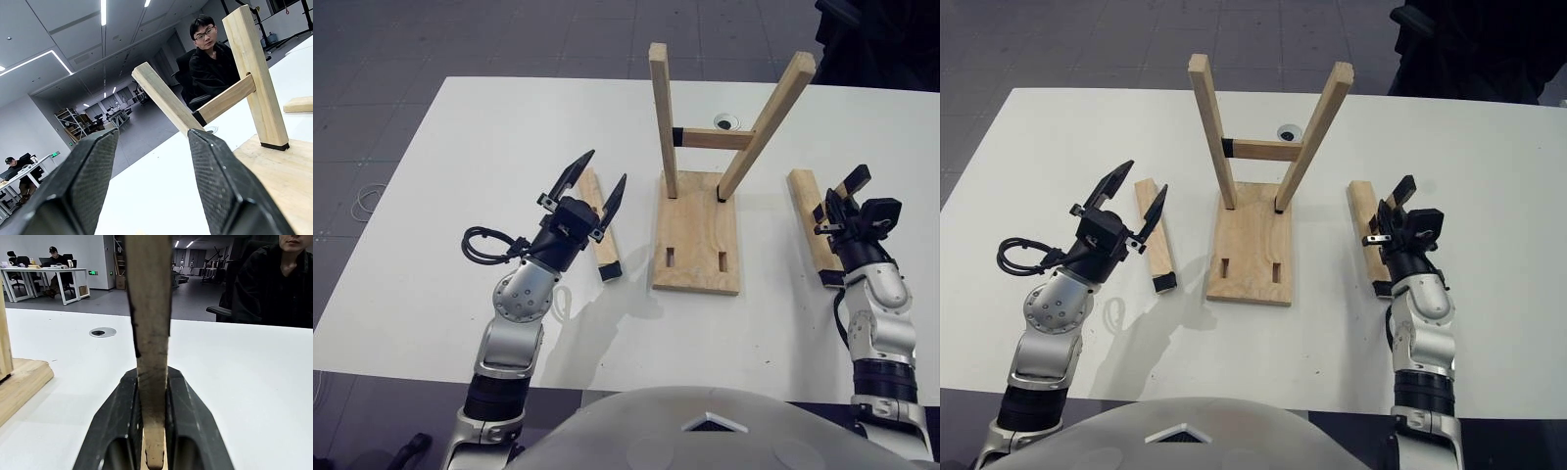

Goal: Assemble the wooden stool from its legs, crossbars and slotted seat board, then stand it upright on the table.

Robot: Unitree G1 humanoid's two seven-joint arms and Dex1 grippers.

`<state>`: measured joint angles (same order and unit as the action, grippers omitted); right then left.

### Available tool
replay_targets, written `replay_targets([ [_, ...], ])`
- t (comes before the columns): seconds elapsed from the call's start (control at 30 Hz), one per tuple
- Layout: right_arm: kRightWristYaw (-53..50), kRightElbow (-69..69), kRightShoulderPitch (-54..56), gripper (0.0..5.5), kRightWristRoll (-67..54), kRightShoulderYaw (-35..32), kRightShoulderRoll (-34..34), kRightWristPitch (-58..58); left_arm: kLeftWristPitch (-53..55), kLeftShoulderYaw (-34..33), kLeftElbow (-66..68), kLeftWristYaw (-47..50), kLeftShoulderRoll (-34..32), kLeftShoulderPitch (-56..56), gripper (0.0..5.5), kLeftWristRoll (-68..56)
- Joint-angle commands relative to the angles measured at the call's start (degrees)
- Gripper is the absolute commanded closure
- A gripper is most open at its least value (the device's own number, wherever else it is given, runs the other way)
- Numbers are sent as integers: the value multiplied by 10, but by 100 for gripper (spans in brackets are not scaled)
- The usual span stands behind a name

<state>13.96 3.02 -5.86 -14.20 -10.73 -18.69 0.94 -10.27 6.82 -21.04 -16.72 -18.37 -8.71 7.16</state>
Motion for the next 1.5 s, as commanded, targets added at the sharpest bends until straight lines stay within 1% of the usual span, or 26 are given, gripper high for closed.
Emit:
replay_targets([
  [0.03,-27,-15,-43,511,35,26,21,-51,-2,2,5,-2,-1,11,290,5],
  [0.43,-42,-62,-36,511,39,25,39,-53,-1,1,5,0,-1,10,290,7],
  [0.57,-47,-95,-17,511,48,25,36,-45,-1,0,5,0,-2,9,290,7],
  [0.73,-52,-103,3,511,57,20,33,-50,-2,0,7,0,-2,10,290,7],
  [0.77,-54,-103,4,473,59,19,33,-50,-2,0,6,0,-2,9,290,8],
  [0.83,-54,-108,5,450,65,22,32,-46,-2,0,6,1,-2,9,290,8],
  [0.93,-55,-113,6,393,73,23,32,-50,-1,0,6,1,-2,8,290,8],
  [1.0,-53,-114,5,368,73,22,32,-57,-2,1,7,1,-2,9,290,9],
  [1.13,-49,-148,-10,368,69,15,27,-75,-5,0,10,2,-2,10,290,9],
  [1.3,-45,-279,-17,368,38,-9,14,-152,-9,-1,9,4,-2,2,290,10],
  [1.4,-45,-345,-2,368,16,-14,8,-208,-10,0,11,2,-1,1,290,9],
  [1.5,-59,-394,46,368,-13,-27,4,-274,-11,1,11,3,0,-1,290,10],
])
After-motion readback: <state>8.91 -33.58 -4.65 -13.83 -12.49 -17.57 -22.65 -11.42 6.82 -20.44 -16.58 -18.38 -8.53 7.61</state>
